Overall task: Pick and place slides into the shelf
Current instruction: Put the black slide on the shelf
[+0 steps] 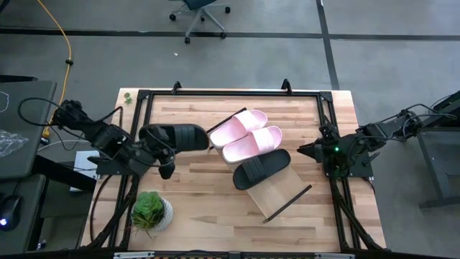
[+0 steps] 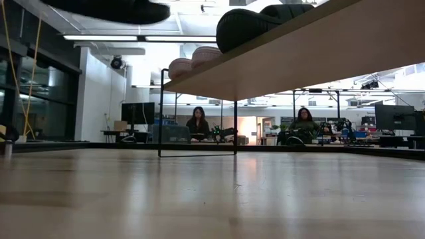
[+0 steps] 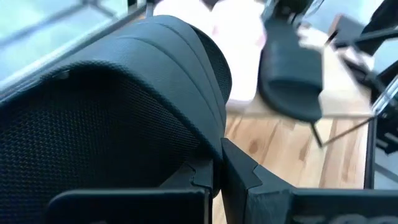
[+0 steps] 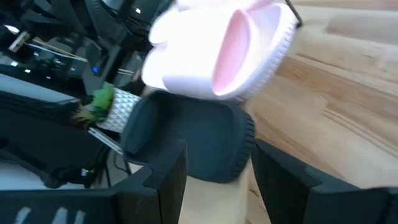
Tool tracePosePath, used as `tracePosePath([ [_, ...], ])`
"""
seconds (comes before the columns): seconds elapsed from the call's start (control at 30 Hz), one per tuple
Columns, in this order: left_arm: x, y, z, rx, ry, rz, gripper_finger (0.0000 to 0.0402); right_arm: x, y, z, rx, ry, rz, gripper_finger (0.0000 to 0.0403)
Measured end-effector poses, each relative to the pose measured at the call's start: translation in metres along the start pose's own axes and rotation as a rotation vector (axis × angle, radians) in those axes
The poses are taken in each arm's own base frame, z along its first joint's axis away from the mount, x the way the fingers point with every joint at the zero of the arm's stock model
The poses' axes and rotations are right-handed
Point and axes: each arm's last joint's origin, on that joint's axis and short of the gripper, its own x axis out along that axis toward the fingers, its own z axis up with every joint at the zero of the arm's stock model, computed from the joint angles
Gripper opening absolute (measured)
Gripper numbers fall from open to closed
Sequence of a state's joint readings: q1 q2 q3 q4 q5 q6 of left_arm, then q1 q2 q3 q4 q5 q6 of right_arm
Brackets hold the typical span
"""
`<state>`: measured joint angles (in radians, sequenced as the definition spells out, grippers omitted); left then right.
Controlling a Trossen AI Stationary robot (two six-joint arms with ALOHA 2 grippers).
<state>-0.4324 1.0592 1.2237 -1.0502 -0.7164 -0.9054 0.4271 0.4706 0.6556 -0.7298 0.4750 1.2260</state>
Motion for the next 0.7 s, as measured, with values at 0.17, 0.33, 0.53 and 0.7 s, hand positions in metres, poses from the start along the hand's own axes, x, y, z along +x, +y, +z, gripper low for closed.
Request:
tracePosePath([
  [0.17, -0.011, -0.004, 0.018, 0.074, -0.128, 0.001, 0.0, 0.0, 0.007, 0.004, -0.03, -0.068, 0.054, 0.0169],
  [0.33, -0.011, -0.007, 0.036, 0.171, -0.207, -0.002, 0.0, -0.001, 0.015, 0.011, -0.079, -0.139, 0.121, 0.0169],
  [0.53, 0.005, -0.012, 0.058, 0.257, -0.226, -0.071, 0.0, 0.0, 0.017, 0.016, -0.077, -0.149, 0.153, 0.0169],
  [0.7, 0.026, -0.017, 0.07, 0.31, -0.217, -0.147, 0.0, 0.001, 0.019, 0.02, -0.077, -0.137, 0.191, 0.0169],
])
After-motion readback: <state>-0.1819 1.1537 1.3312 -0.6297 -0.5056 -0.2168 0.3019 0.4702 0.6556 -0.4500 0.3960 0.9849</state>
